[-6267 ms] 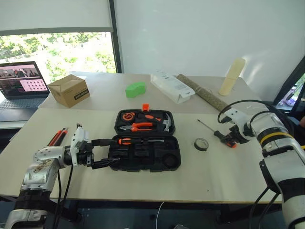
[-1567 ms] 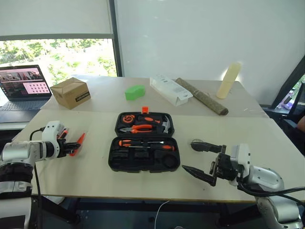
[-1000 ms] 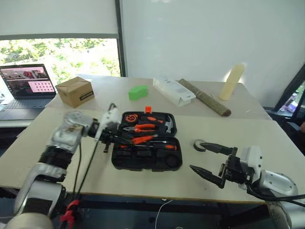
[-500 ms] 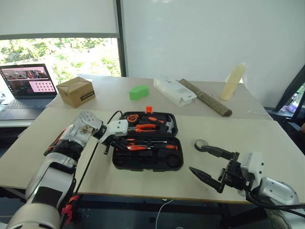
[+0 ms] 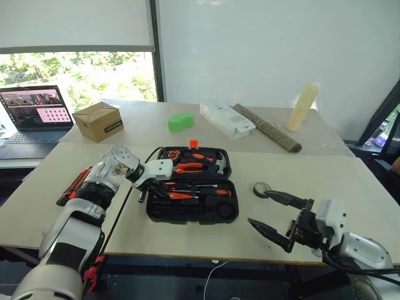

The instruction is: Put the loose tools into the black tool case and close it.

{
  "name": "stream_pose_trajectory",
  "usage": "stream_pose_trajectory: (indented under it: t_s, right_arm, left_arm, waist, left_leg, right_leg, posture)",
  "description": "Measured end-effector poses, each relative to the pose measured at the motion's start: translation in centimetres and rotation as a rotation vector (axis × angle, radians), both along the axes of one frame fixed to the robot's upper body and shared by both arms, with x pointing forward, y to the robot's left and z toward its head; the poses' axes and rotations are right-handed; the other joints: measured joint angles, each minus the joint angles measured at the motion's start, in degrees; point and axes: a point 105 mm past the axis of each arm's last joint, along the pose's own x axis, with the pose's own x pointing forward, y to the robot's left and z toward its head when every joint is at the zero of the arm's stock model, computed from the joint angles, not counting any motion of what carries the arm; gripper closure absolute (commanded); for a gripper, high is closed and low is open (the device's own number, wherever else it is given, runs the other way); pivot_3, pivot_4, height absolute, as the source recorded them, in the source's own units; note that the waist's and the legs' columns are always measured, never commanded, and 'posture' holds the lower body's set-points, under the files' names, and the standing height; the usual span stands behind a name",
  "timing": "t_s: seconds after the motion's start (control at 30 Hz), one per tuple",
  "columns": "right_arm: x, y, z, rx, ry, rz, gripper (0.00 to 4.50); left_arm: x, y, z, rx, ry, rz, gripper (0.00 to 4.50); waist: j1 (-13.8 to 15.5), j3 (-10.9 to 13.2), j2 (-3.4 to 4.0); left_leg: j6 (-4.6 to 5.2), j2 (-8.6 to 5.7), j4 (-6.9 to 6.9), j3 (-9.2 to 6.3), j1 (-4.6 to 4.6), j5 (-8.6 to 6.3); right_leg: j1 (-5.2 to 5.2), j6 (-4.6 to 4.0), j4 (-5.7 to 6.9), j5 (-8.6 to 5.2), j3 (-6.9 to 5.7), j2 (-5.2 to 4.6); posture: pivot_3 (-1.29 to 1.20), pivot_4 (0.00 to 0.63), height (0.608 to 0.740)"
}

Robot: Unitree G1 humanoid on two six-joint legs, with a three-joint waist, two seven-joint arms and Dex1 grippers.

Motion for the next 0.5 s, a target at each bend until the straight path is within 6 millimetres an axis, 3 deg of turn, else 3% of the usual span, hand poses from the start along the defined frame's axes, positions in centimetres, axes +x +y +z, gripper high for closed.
stream_pose_trajectory:
  t_s: [0.1,0.17,0.23,0.5]
  right_arm:
    - [0.0,0.0,0.0,0.003,0.001,0.001,0.00]
    - [0.0,0.1,0.0,0.004,0.001,0.001,0.00]
    - [0.0,0.1,-0.1,0.004,0.002,0.001,0.00]
    - [-0.1,0.1,-0.1,0.003,0.005,0.004,0.00]
  left_arm:
    - [0.1,-0.1,-0.1,0.004,-0.006,0.004,4.08]
    - [0.2,-0.3,0.0,-0.012,-0.003,0.019,3.07]
    - [0.1,-0.4,0.0,-0.029,0.007,0.024,2.47]
    - [-1.2,-1.6,1.1,-0.125,0.013,-0.079,2.47]
  waist:
    - [0.0,0.0,0.00]
    - [0.0,0.0,0.00]
    - [0.0,0.0,0.00]
    - [-0.1,0.0,0.00]
  left_leg:
    - [0.00,0.00,0.00,-0.02,0.20,0.00]
    - [0.00,0.01,-0.01,-0.04,0.33,0.00]
    - [0.01,0.01,-0.02,-0.06,0.30,0.00]
    - [0.04,-0.01,0.09,-0.04,-0.46,-0.01]
  right_leg:
    - [0.20,0.00,-0.01,0.00,0.00,-0.01]
    - [0.33,0.03,-0.03,-0.03,0.00,-0.01]
    - [0.31,0.18,-0.04,-0.12,0.00,0.00]
    - [-0.35,0.03,-0.06,-0.02,-0.01,0.02]
  posture:
    - [0.00,0.150,0.740]
    - [0.00,0.150,0.740]
    - [0.00,0.150,0.740]
    - [0.00,0.150,0.740]
